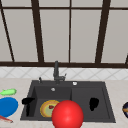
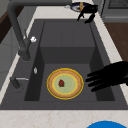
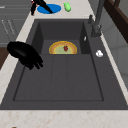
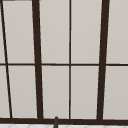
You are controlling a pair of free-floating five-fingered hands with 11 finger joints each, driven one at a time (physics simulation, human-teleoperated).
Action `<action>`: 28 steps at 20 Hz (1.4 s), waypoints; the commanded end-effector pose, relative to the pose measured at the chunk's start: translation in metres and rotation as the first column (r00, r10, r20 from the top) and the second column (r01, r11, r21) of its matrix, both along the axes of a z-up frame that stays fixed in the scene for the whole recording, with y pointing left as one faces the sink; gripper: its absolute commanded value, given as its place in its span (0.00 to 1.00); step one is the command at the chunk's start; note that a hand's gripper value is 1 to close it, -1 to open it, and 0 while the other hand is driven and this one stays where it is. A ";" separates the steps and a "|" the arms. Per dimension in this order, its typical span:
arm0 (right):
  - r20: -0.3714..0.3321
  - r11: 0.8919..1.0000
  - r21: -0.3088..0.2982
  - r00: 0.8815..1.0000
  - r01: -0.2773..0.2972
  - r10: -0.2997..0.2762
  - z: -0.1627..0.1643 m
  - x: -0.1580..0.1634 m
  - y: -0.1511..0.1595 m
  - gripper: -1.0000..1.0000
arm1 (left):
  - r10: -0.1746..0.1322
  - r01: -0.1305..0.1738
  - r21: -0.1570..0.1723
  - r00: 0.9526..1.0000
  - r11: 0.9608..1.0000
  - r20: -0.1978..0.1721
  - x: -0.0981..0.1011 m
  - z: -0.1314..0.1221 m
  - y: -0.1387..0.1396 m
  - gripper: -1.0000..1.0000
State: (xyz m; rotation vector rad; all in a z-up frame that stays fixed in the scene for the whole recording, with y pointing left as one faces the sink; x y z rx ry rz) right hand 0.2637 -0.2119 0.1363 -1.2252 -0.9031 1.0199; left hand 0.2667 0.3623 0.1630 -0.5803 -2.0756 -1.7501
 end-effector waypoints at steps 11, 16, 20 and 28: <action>0.000 1.000 0.000 1.000 0.000 0.000 0.000 0.000 0.000 0.50 | -0.005 0.002 -0.038 0.998 0.999 -0.066 -0.029 0.009 0.049 0.00; 0.000 1.000 0.000 1.000 0.000 0.000 0.000 0.000 0.000 0.50 | -0.011 0.007 -0.047 0.996 0.999 -0.089 -0.046 0.020 0.073 0.00; 0.000 1.000 0.000 1.000 0.000 0.000 0.000 0.000 0.000 0.50 | -0.008 0.005 -0.042 0.997 0.999 -0.081 -0.064 0.023 0.096 0.00; 0.000 1.000 0.000 1.000 0.000 0.000 0.000 0.000 0.000 0.50 | -0.013 0.012 -0.026 0.999 1.000 -0.043 -0.107 0.025 0.133 0.00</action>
